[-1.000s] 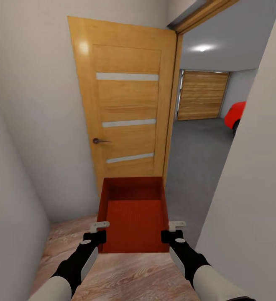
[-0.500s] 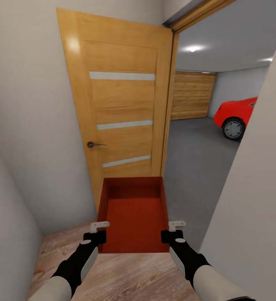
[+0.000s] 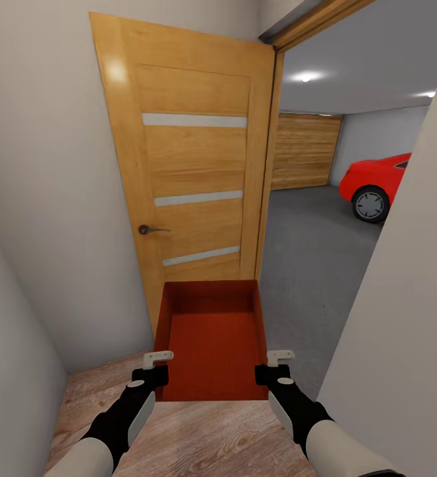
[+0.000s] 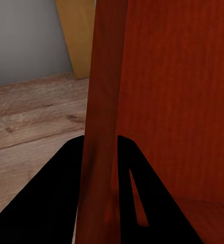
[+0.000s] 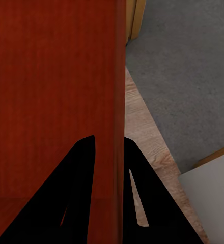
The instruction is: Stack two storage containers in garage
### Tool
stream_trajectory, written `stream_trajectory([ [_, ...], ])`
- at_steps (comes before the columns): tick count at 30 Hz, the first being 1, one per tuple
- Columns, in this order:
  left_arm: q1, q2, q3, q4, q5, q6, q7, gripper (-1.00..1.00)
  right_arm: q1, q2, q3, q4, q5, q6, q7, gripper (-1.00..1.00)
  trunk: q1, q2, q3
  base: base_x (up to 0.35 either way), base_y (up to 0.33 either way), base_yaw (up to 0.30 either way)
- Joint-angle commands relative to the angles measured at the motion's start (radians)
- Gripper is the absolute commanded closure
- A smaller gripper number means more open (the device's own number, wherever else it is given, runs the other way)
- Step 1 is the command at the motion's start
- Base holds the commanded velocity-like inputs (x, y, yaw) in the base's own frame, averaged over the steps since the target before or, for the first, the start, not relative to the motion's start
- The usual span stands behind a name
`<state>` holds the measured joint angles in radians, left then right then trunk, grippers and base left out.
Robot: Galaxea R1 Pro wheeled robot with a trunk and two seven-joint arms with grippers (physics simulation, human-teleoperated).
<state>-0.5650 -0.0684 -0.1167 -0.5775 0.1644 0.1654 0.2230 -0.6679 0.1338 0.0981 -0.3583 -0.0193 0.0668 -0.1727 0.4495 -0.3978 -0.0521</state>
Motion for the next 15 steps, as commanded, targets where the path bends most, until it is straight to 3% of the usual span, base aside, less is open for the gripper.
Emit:
stream_trajectory([
  [1,-0.001,0.001,0.02,-0.024,0.04,-0.04,0.013,1.0,0.0,-0.001,-0.015,-0.001,0.002,0.006,-0.012,1.0,0.001,-0.002,-0.002,0.0,0.0,0.0],
  [5,-0.001,0.001,0.02,-0.024,0.041,-0.039,0.013,1.0,0.0,-0.001,-0.015,-0.001,0.002,0.007,-0.013,1.0,0.001,-0.002,-0.002,0.0,0.0,-0.109],
  [15,-0.001,0.001,0.02,-0.025,0.041,-0.04,0.013,1.0,0.0,0.0,-0.015,-0.001,0.002,0.007,-0.013,1.0,0.001,-0.002,-0.002,0.0,0.0,-0.234],
])
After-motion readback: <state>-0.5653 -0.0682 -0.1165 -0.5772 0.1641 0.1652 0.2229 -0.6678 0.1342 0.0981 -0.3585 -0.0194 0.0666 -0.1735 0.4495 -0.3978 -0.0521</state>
